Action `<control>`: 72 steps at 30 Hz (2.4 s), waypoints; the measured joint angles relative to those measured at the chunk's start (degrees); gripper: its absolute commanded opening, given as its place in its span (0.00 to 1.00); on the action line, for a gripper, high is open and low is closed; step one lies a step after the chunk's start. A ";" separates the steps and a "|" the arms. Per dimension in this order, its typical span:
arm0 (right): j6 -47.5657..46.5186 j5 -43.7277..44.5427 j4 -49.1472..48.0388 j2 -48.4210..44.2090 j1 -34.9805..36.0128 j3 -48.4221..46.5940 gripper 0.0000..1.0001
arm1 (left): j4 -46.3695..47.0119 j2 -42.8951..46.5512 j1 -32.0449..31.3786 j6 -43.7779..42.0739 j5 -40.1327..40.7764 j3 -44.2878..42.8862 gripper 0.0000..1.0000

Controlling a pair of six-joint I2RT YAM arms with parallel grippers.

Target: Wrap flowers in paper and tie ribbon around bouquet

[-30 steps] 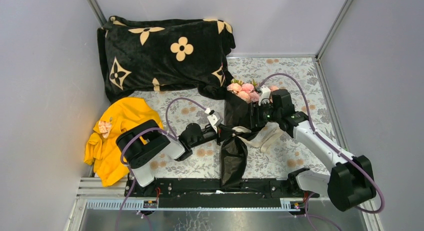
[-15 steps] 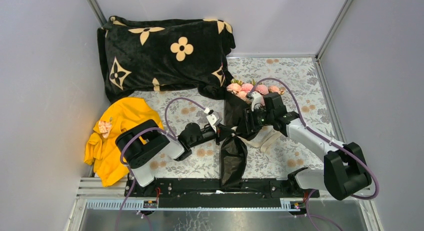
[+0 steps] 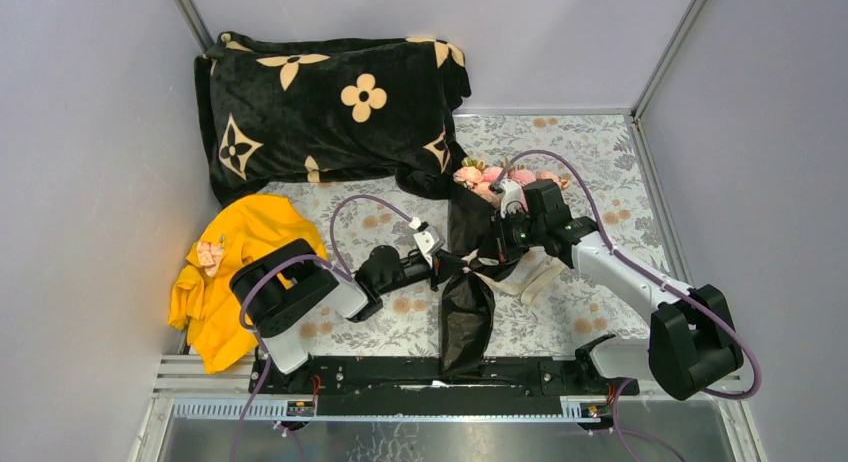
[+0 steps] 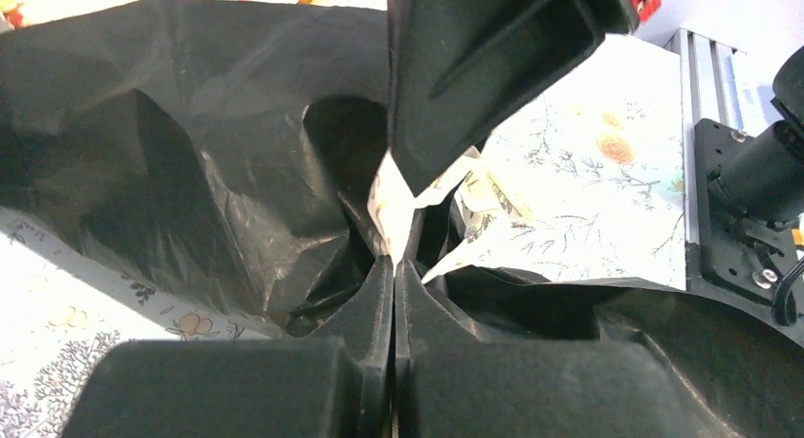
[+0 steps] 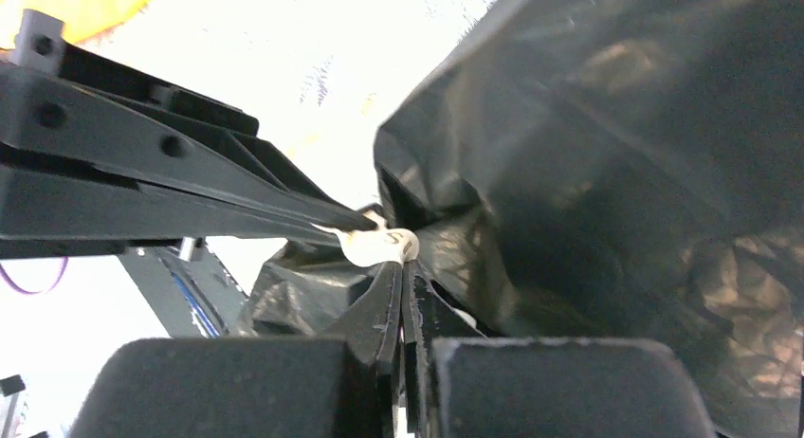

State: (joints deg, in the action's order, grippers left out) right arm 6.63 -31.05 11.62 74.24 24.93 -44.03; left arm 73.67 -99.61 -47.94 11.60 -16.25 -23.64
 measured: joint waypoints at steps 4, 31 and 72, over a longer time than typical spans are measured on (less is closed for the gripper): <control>1.55 0.24 1.31 -0.22 1.88 -3.10 0.00 | 0.02 0.50 0.00 -3.89 -1.29 0.00 0.24; 11.21 0.90 11.10 -0.26 3.19 -9.07 0.00 | -3.08 1.36 -0.66 -18.47 -9.18 -2.84 0.26; 39.04 25.53 19.58 -12.57 -2.56 15.50 0.64 | -6.03 3.54 -1.18 5.66 2.36 0.28 0.00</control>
State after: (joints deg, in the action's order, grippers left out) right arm 45.67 -5.52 31.20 61.67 22.37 -28.53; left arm 67.64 -96.07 -49.12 17.26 -13.89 -23.35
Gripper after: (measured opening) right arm 0.665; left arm 0.007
